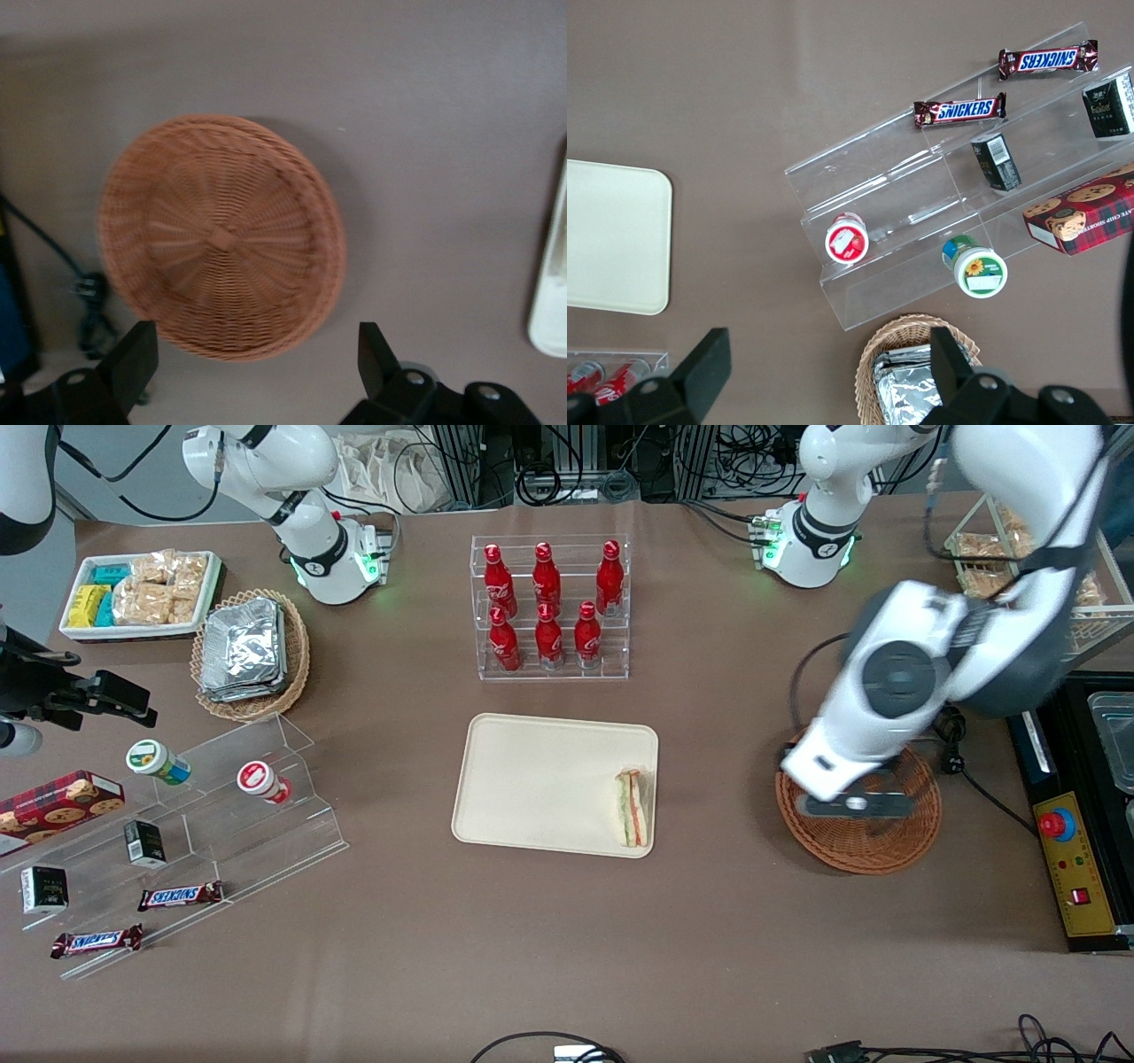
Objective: Place sandwich from basket to tray
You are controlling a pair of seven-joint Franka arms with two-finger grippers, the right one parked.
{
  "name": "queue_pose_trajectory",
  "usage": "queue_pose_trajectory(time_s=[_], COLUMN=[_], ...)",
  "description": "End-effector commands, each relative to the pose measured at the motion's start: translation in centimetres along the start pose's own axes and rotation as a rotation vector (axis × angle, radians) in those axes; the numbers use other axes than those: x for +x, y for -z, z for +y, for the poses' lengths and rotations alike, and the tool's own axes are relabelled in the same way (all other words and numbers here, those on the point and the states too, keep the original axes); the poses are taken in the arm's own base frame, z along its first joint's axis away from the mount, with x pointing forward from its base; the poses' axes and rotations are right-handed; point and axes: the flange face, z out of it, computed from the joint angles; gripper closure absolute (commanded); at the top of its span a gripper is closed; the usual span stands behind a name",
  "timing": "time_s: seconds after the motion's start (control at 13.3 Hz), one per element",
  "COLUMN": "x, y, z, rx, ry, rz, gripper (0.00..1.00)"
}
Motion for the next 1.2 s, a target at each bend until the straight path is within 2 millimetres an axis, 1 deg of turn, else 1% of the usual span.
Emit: queue_pose_trajectory(time_s=[0.0,0.07,0.3,0.38,0.45,0.53,0.6,0.67,0.75,0.82,0.9,0.97,1.05,1.12], x=[1.0,1.2,1.4,1.5,1.8,1.9,1.9,1.6,1.2,1.0,0.5,0.4,0.5,0.4], y=[4.8,5.8,6.1,6.0,5.4,5.2,5.2,5.7,5.9,5.7,5.8,5.4,4.9,5.0], z=[-3.9,-4.6,-5.0,-6.1,-8.2,-9.2,-9.4,-10.7,-11.1,-12.8,-15.5,-16.6,-17.6,-18.2], rx=[-0.039,-0.047,-0.042,-0.038,-0.038,-0.037,-0.05,-0.06,-0.078,-0.108,-0.134,-0.143,-0.144,-0.139], ry=[-0.041,-0.039,-0.029,-0.014,0.027,0.045,0.052,0.073,0.061,0.045,0.016,-0.037,-0.047,-0.024], rz=[0.01,0.026,0.038,0.038,0.025,0.024,0.018,0.022,0.012,0.003,0.01,0.01,0.007,0.01], gripper=[0.0,0.0,0.0,0.0,0.0,0.0,0.0,0.0,0.0,0.0,0.0,0.0,0.0,0.0])
